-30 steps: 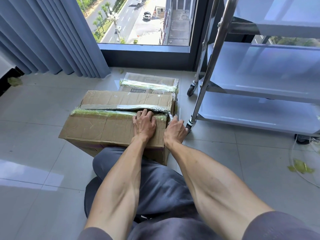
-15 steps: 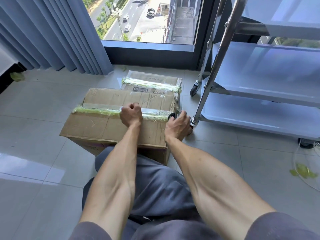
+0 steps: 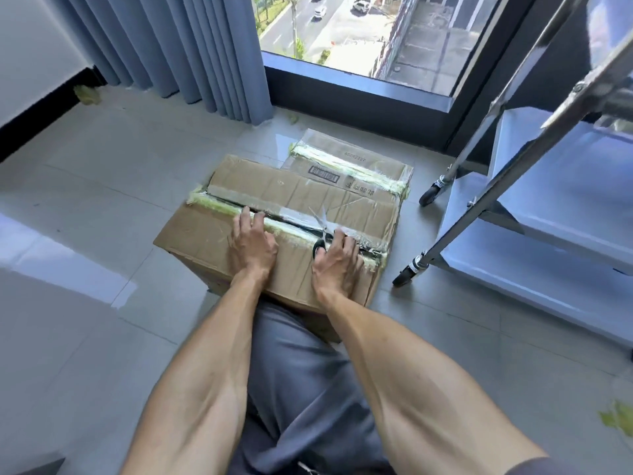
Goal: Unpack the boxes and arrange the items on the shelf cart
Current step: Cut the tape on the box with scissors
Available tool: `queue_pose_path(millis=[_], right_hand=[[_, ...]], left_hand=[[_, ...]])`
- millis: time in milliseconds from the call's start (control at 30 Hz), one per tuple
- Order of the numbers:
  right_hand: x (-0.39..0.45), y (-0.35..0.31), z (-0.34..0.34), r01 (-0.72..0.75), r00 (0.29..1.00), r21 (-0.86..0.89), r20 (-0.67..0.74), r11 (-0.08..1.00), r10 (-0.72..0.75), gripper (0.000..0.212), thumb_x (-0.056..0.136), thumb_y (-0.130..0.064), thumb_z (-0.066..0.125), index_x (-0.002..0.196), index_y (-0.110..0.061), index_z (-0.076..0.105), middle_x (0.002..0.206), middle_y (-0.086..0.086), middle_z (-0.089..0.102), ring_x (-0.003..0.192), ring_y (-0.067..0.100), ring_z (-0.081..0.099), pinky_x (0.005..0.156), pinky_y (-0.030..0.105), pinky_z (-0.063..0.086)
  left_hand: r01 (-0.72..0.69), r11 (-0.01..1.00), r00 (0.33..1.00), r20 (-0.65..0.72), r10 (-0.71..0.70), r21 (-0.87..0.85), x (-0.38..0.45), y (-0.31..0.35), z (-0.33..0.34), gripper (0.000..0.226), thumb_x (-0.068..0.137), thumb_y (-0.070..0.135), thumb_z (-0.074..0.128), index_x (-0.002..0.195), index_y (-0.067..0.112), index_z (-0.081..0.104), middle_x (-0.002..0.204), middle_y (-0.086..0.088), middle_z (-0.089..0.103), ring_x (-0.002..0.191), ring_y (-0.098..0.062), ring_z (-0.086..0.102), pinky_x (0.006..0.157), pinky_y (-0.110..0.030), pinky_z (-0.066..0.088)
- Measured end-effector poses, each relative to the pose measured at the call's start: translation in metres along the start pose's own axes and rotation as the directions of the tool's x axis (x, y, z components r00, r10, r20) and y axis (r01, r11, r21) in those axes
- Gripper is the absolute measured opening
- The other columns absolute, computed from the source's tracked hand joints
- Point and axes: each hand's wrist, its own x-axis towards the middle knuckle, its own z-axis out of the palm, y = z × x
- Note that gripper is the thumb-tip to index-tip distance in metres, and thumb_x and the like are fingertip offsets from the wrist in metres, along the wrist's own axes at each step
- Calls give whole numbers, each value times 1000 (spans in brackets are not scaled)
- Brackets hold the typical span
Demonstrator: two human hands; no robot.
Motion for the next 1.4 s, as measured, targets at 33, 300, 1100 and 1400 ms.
queue_pose_path(millis=[33, 300, 1100, 1400], right_hand=[[-4, -1, -3, -18, 1000, -17, 22, 1000, 18, 51, 86, -24, 67, 133, -17, 47, 120, 9, 58, 114, 27, 55, 102, 45, 38], [-25, -85, -36, -276, 858, -135, 411, 952, 307, 35, 96, -20, 43, 131, -15, 41, 120, 17, 54, 112, 34, 53, 90, 39, 43], [5, -224, 36, -382, 714, -110, 595, 917, 369, 30, 94, -28, 50, 121, -15, 48, 108, 13, 55, 99, 33, 55, 82, 37, 43], [-7, -239, 60, -495, 682, -97, 573, 864, 455, 25, 91, -32, 50, 114, -24, 46, 97, 3, 52, 90, 27, 53, 80, 38, 47]], left_hand=[[12, 1000, 999, 39, -12, 5, 1, -4, -7, 48, 83, 10, 57, 130, 14, 59, 151, -12, 41, 137, -30, 36, 108, -43, 33], [156, 982, 912, 367, -185, 105, -21, -37, -120, 52, 90, 14, 49, 141, 20, 44, 133, -12, 45, 115, -33, 53, 91, -43, 46], [56, 986, 821, 554, -137, 160, 185, -85, -149, 38, 87, 8, 48, 123, 11, 59, 121, -13, 62, 110, -33, 56, 83, -41, 48], [42, 994, 782, 615, -98, 104, 236, -62, -95, 39, 88, 8, 49, 125, 12, 61, 121, -11, 60, 107, -30, 57, 83, -36, 46]])
